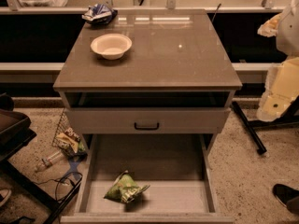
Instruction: Pick green jalapeno chip bag from middle drawer and place on counter
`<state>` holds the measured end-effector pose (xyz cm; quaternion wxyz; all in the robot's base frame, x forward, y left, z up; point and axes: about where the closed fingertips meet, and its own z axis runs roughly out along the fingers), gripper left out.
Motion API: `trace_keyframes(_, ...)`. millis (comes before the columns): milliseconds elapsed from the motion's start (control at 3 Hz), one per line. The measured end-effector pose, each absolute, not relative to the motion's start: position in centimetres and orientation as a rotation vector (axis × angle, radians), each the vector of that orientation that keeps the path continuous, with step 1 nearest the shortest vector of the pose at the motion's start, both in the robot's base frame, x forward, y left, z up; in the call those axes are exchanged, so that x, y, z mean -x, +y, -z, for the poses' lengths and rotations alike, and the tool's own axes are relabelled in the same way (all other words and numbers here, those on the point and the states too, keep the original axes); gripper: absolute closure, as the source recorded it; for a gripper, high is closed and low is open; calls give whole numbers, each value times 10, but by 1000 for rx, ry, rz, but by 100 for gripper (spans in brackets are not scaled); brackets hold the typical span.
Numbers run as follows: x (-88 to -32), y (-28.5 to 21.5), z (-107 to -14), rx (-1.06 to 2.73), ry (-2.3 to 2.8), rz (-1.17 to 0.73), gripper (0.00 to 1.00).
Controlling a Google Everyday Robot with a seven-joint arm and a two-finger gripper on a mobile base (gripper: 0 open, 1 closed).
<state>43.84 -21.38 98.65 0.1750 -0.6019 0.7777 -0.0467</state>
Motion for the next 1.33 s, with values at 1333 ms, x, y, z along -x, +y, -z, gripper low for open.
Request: trace_keyframes(1333,-448,-128,-851,1551,2157,4,0)
